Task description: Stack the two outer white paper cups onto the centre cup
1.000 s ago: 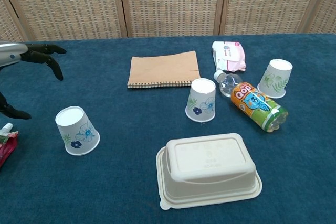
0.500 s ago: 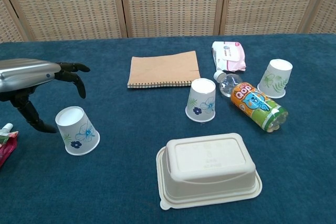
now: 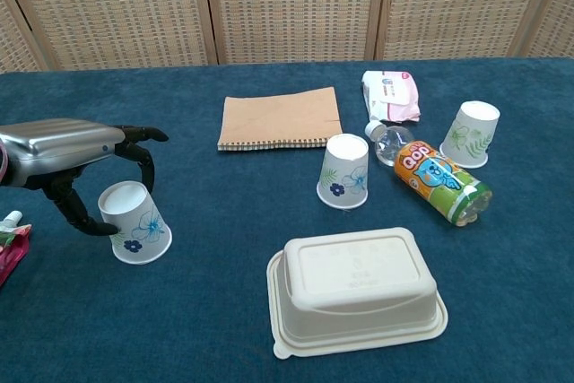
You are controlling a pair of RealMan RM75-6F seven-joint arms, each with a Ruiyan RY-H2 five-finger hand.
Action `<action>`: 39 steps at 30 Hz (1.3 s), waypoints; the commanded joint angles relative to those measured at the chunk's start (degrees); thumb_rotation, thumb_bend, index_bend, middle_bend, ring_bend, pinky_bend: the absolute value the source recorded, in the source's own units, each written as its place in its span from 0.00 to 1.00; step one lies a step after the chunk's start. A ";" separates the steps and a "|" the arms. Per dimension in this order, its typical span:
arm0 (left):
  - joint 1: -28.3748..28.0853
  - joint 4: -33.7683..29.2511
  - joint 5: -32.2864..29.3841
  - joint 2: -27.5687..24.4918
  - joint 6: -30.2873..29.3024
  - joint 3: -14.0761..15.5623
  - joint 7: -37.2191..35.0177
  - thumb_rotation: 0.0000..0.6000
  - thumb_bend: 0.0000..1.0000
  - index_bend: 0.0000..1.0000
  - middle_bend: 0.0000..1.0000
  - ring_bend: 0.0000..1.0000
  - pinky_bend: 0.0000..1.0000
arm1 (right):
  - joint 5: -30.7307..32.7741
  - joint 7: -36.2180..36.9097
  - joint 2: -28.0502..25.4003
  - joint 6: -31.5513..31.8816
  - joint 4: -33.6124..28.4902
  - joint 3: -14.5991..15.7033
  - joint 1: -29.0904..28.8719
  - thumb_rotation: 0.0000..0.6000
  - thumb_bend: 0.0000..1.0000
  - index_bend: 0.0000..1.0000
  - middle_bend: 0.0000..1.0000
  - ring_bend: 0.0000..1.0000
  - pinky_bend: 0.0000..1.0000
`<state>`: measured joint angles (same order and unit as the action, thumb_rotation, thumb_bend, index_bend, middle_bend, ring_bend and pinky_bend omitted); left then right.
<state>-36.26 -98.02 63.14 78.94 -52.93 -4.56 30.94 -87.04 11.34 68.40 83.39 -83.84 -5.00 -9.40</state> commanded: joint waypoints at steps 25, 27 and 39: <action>-9.17 1.85 2.08 2.43 -0.34 -10.45 -8.70 1.00 0.25 0.41 0.00 0.00 0.06 | 4.30 1.33 0.68 -3.82 2.82 -1.40 -0.87 1.00 0.05 0.05 0.00 0.00 0.00; -10.32 2.64 2.44 3.65 -0.15 -11.21 -9.61 1.00 0.25 0.41 0.00 0.00 0.06 | 4.66 1.20 0.81 -4.08 3.10 -1.48 -0.90 1.00 0.05 0.05 0.00 0.00 0.00; -16.60 9.47 3.47 10.61 1.69 -14.03 -13.36 1.00 0.25 0.41 0.00 0.00 0.06 | 6.31 1.56 1.16 -5.13 4.10 -2.13 -0.99 1.00 0.05 0.05 0.00 0.00 0.00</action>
<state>-52.06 -89.40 66.74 88.72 -51.69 -18.20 17.96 -80.76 12.87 69.54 78.30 -79.77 -7.10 -10.39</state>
